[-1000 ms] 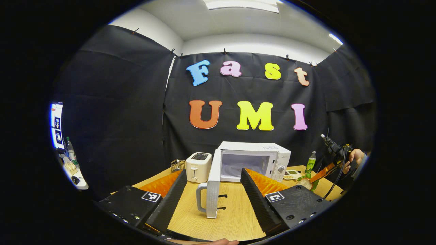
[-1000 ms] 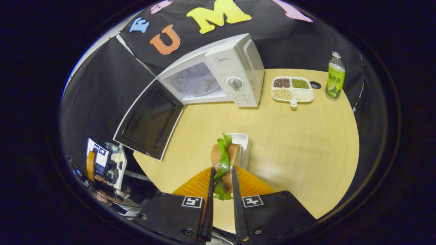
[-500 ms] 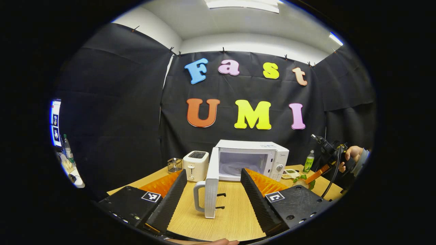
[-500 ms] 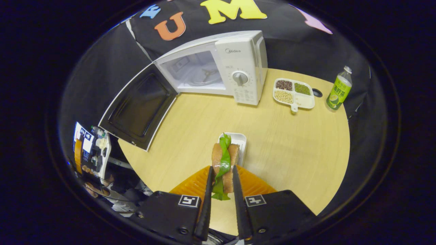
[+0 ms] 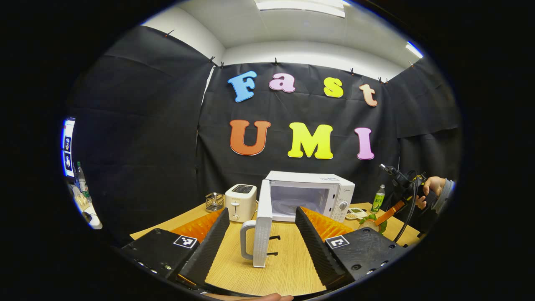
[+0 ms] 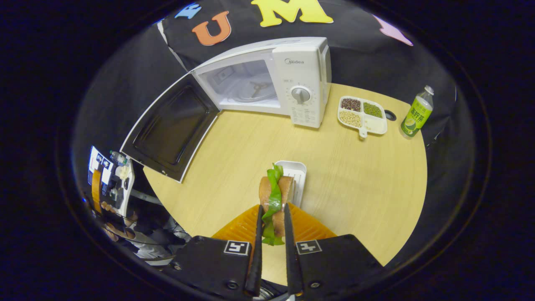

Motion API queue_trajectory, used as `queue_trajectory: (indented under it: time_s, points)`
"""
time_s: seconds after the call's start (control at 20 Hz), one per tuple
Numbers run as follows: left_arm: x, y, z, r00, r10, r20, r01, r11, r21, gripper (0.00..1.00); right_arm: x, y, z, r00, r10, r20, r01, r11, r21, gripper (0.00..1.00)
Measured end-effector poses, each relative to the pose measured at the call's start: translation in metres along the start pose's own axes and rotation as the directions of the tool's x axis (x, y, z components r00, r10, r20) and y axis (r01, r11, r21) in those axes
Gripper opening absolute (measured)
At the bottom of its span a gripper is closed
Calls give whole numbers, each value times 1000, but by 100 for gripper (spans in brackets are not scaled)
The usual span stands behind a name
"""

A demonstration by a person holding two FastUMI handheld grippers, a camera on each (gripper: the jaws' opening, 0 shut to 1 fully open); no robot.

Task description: Open the microwave oven with the left hand, put the food in, and close the microwave oven.

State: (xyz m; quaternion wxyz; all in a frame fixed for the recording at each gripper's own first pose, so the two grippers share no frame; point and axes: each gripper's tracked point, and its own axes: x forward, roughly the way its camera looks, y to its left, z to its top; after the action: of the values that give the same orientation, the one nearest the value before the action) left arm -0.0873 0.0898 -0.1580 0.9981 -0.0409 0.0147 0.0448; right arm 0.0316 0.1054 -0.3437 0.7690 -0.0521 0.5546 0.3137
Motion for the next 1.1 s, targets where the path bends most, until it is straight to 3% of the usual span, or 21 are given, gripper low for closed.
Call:
queue_trajectory:
  time_s: [0.05, 0.1, 0.15, 0.2, 0.25, 0.3, 0.35, 0.45, 0.8, 0.85, 1.0, 1.1]
  points:
    - [0, 2, 1, 1000, -1, 4, 1, 1000, -1, 95, -4, 3, 5, 1000, -11, 18, 11, 1000, -10, 25]
    - [-1, 4, 2, 1000, -2, 7, 2, 1000, -3, 95, -10, 6, 8, 999, -20, 40, 21, 999, -24, 16]
    - [-1, 6, 3, 1000, -3, 11, 4, 1000, -6, 95, -16, 12, 13, 998, -29, 62, 32, 999, -39, 24]
    - [-2, 7, 4, 1000, -5, 13, 5, 1000, -9, 95, -23, 18, 20, 995, -37, 88, 42, 998, -49, 16]
    - [-2, 10, 4, 1000, -8, 16, 8, 1000, -10, 95, -28, 26, 27, 993, -38, 112, 45, 997, -62, 16]
    - [-2, 12, 4, 1000, -8, 17, 8, 1000, -10, 95, -32, 35, 33, 990, -35, 133, 46, 996, -80, 24]
    - [-3, 14, 3, 1000, -10, 17, 10, 1000, -8, 95, -35, 45, 40, 988, -26, 153, 41, 994, -97, 15]
    - [-3, 20, 3, 1000, -10, 14, 10, 1000, -2, 95, -37, 66, 53, 981, -12, 191, 37, 991, -128, 16]
    - [-1, 32, 11, 999, -24, 28, 25, 999, -27, 95, 1, 123, 101, 940, -18, 342, 77, 984, -160, 16]
    - [0, 32, 11, 999, -34, 27, 34, 999, -26, 95, 10, 131, 107, 936, -14, 352, 76, 984, -164, 23]
    - [6, 30, 10, 998, -64, 16, 64, 998, -4, 95, 29, 155, 127, 902, -15, 432, 109, 975, -193, 23]
    - [10, 28, 10, 996, -87, 9, 87, 996, -1, 95, 32, 176, 144, 860, -12, 510, 138, 968, -209, 23]
